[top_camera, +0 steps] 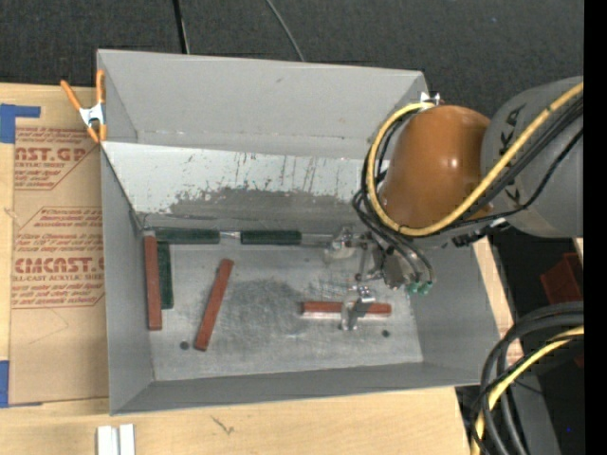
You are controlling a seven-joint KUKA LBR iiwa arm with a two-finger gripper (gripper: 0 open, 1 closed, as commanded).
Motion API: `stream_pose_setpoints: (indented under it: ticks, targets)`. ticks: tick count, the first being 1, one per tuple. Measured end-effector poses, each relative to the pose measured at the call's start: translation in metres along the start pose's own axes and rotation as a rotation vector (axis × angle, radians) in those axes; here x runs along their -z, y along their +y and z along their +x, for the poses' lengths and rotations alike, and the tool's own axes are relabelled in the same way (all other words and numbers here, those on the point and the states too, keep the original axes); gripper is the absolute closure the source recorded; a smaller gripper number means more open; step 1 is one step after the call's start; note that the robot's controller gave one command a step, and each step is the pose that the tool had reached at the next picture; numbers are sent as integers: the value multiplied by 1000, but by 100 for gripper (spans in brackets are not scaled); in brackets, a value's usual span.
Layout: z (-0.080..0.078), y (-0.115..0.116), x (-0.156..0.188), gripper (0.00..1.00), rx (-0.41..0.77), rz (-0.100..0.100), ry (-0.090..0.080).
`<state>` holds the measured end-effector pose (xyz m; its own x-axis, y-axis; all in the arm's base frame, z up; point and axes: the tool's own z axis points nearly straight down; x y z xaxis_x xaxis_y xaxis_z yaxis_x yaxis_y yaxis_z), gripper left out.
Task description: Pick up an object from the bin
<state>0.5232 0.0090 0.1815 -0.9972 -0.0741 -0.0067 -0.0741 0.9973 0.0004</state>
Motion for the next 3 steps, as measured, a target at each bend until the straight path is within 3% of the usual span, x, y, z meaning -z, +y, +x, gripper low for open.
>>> stream_pose_setpoints:
  ticks: [1, 2, 3]
  targets:
    - [31, -20, -103, 100, -36, 0, -5]
    - [31, -20, -103, 100, -36, 0, -5]
    - [26, -19, 47, 100, -74, 0, 4]
